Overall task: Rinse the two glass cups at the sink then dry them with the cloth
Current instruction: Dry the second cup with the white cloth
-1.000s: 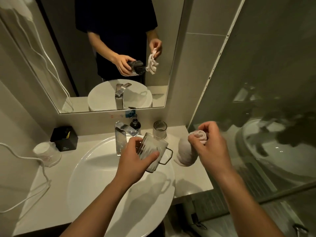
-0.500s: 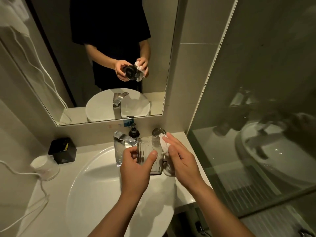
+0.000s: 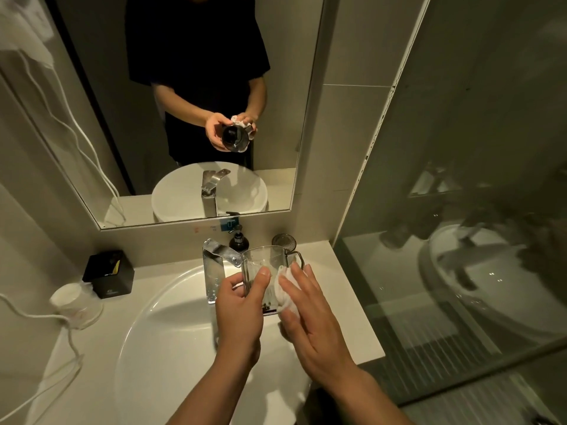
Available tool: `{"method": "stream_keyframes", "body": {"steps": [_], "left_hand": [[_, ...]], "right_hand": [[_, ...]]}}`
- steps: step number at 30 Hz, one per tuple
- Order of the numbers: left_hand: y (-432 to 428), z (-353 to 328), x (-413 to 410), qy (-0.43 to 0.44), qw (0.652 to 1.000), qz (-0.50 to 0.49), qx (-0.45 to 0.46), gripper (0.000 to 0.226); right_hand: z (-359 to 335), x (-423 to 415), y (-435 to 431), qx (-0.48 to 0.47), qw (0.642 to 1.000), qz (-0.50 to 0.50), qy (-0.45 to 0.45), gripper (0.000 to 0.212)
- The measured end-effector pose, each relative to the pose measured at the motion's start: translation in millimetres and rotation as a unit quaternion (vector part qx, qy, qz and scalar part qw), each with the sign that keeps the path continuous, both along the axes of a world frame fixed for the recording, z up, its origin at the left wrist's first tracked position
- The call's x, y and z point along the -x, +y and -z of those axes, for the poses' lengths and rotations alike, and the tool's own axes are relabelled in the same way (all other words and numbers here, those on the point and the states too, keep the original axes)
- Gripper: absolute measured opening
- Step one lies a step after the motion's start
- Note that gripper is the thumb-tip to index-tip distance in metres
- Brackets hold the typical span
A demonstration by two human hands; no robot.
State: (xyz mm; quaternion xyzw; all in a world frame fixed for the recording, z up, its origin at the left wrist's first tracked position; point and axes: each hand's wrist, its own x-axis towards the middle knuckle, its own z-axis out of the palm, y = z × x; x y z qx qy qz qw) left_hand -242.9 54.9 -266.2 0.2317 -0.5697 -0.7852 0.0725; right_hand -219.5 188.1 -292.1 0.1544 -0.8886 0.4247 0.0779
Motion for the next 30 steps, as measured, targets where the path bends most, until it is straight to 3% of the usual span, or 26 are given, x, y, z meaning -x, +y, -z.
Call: {"method": "stream_keyframes", "body": {"steps": [6,11,13,16,21,25,27,30], "left_hand": [[8,-4,-11,0.027,0.998,0.054,0.027,0.04],[6,-12,-4,0.029,0.998,0.055,0.026,0.076],[6,-16,-3,0.036,0.997,0.059,0.032,0.078],[6,-18,-3,0.042,0.996,0.069,0.033,0.082],[-3,-22,-2,0.046,0.992,0.122,-0.003,0.053],[-9,-21,-2,0.04,0.984,0.176,-0.001,0.027],[-8,-24,-3,0.047,0.979,0.199,0.007,0.027],[-8,-23,-3,0.053,0.975,0.213,0.014,0.044]], "right_hand": [[-10,12,3,0.089,0.991,0.087,0.046,0.041],[-31,23,5,0.122,0.986,0.094,0.066,0.041],[-39,23,4,0.171,0.976,0.112,0.071,0.051],[-47,26,3,0.279,0.946,0.16,0.029,0.045],[-56,29,10,0.326,0.937,0.086,-0.091,0.039],[-60,26,11,0.327,0.936,0.069,-0.105,0.04],[-58,23,10,0.32,0.939,0.056,-0.111,0.046],[-54,17,7,0.285,0.951,0.02,-0.118,0.051]]}}
